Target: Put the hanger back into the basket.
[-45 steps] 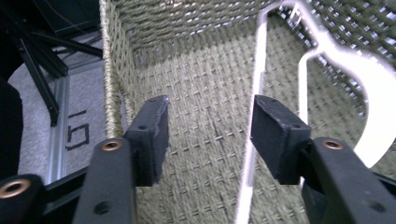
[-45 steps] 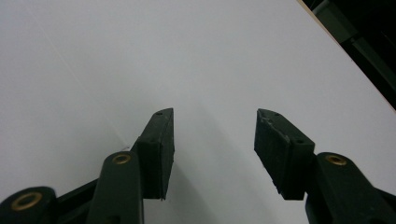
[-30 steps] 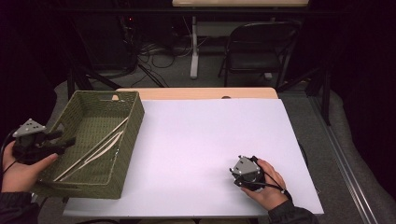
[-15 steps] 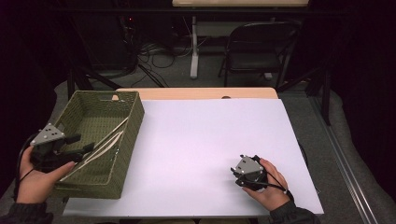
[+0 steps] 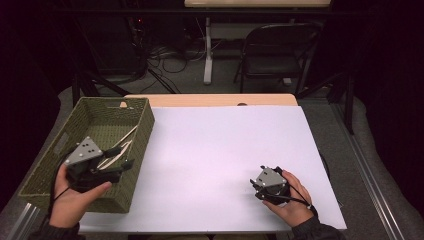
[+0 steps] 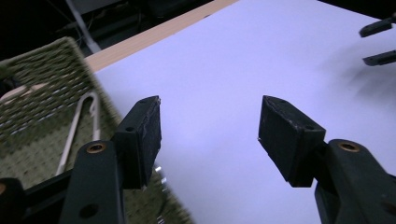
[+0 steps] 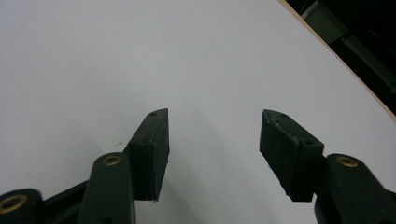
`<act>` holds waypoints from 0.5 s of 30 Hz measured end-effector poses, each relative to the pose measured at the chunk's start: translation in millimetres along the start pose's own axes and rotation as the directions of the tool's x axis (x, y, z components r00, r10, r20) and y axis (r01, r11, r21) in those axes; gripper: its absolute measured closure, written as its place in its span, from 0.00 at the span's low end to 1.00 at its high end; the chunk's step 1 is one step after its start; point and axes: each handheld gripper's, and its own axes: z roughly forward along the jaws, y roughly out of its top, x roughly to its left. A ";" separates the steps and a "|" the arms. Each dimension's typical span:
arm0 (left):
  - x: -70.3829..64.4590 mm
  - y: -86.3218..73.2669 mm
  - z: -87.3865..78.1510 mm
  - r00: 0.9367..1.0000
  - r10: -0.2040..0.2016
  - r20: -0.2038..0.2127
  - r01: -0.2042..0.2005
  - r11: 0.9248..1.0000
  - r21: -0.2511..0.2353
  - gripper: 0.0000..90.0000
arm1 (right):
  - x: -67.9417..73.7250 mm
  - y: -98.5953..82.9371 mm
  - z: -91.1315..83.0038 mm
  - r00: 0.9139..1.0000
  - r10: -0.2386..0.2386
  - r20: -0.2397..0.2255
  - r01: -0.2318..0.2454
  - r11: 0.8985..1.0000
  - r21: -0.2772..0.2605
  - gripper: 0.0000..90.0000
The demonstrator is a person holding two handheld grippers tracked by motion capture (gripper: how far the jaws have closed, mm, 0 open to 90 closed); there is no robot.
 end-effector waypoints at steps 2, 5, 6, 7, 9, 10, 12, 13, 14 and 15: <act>-10.4 2.0 7.2 1.000 0.031 0.005 -0.031 0.999 0.008 0.44 | 0.4 -0.1 0.0 1.000 0.000 0.004 0.000 1.000 0.004 0.47; -20.3 1.6 18.4 0.999 0.030 0.010 -0.031 0.999 0.021 0.44 | 0.2 -0.8 0.9 1.000 0.000 -0.002 0.000 1.000 -0.006 0.47; -23.5 1.0 22.4 1.000 0.019 0.018 -0.019 1.000 0.016 0.44 | 0.0 -0.8 0.6 1.000 -0.002 -0.004 0.002 1.000 0.002 0.47; -25.9 0.5 25.5 1.000 0.011 0.027 -0.011 1.000 0.010 0.44 | 0.1 -1.0 1.0 1.000 0.000 -0.003 0.000 1.000 -0.001 0.47; -31.9 -1.0 33.9 0.999 0.006 0.049 -0.006 1.000 0.007 0.44 | 0.8 -1.1 1.4 1.000 0.003 -0.003 -0.003 1.000 -0.002 0.47; -35.3 -1.6 38.2 0.998 0.003 0.059 -0.003 1.000 0.005 0.44 | 0.8 -1.2 1.5 1.000 0.001 -0.003 -0.001 1.000 -0.004 0.47; -41.9 -2.4 46.1 0.997 0.005 0.083 -0.005 1.000 0.004 0.44 | 1.0 -1.4 1.6 1.000 0.001 -0.004 -0.001 1.000 -0.005 0.47; -45.4 -2.9 49.7 0.996 0.002 0.090 -0.002 1.000 0.004 0.44 | 1.0 -1.5 1.8 1.000 0.002 -0.005 -0.002 1.000 -0.005 0.47; -48.7 -3.3 53.1 0.996 0.008 0.094 -0.009 1.000 0.009 0.44 | 1.0 -1.5 1.7 1.000 0.001 -0.002 -0.001 1.000 0.001 0.47; -53.2 -4.2 57.6 0.995 0.015 0.100 -0.017 1.000 0.015 0.44 | 1.0 -1.6 2.1 1.000 0.003 -0.004 -0.003 1.000 0.002 0.47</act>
